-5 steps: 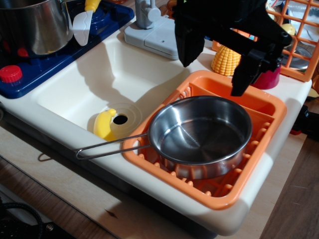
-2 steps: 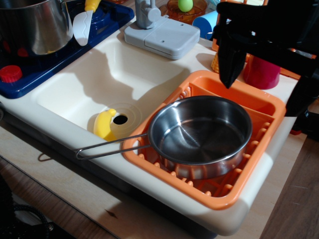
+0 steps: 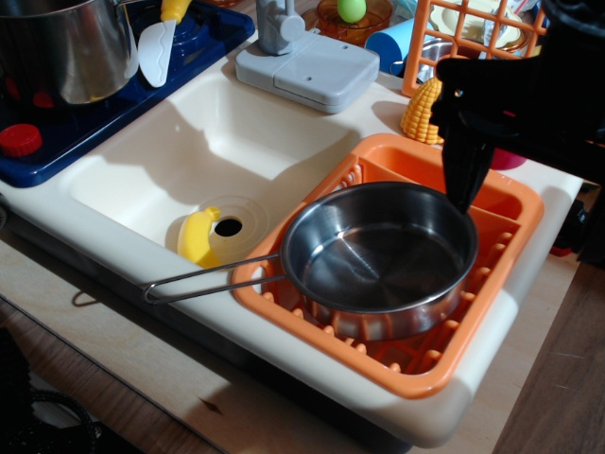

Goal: Put pan from drying rack into sink

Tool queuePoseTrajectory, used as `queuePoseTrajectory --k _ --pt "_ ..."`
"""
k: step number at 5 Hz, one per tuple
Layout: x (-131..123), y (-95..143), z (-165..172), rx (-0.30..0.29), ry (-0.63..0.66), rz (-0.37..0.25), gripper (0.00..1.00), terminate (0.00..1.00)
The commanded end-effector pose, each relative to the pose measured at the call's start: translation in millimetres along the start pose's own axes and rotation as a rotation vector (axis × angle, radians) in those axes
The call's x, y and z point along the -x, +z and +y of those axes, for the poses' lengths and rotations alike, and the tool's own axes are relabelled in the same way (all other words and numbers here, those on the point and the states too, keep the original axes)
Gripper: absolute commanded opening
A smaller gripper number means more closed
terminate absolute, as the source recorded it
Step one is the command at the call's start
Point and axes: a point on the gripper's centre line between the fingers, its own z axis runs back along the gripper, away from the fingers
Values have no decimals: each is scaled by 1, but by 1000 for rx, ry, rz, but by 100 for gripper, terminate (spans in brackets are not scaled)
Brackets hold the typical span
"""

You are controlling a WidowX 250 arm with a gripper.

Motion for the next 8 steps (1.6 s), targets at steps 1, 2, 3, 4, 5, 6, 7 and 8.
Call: queuePoseTrajectory --k 1,2,3,4,5,6,7,8 --pt "3 0 7 18 24 -11 100 0" --pt "10 -5 15 25 39 -17 100 0" --pt "12 -15 25 65 38 -40 100 0" --pt "15 -28 29 94 76 -39 100 0" --pt "15 -29 28 82 100 -31 0 0" --pt "15 -30 28 77 110 -34 0 0" --pt "12 -22 21 63 119 -19 0 0" --pt "12 -20 18 42 117 -21 0 0"
